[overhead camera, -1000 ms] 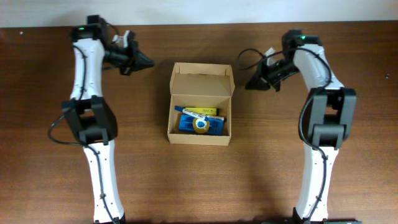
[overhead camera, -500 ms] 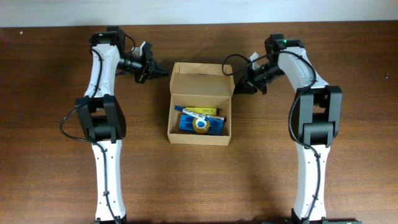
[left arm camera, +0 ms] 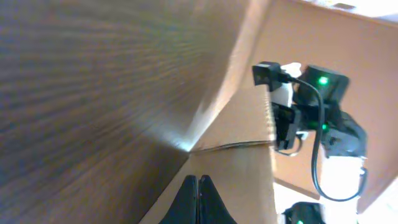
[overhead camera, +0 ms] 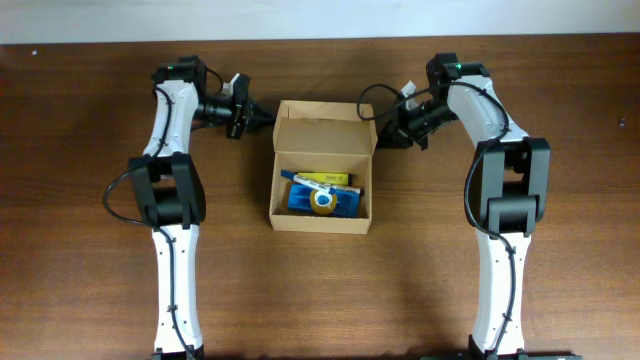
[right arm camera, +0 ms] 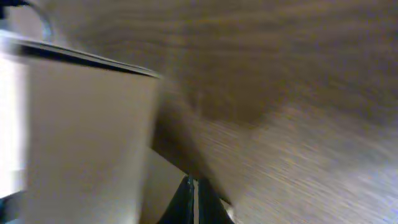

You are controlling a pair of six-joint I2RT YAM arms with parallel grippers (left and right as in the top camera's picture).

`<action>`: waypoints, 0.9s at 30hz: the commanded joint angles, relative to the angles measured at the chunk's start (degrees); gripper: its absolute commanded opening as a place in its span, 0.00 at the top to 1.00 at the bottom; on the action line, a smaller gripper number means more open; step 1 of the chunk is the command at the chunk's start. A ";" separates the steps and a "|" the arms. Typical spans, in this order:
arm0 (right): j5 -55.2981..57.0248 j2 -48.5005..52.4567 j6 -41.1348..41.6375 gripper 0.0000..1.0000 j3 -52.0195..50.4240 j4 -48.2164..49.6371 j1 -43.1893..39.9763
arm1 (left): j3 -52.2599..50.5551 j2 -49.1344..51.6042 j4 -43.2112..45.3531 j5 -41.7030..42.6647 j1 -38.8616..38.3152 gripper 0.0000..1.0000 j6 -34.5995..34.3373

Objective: Pack container
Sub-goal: 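Push the box side flaps inward with both grippers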

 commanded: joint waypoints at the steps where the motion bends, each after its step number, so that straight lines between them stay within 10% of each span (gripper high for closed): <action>1: -6.51 0.63 -1.11 0.96 0.00 1.22 -0.39 | -0.02 1.66 0.98 5.92 0.07 0.98 2.05; 27: -17.09 0.81 -7.02 0.96 0.02 4.15 -0.44 | 0.02 2.84 2.21 16.68 -1.81 0.99 5.64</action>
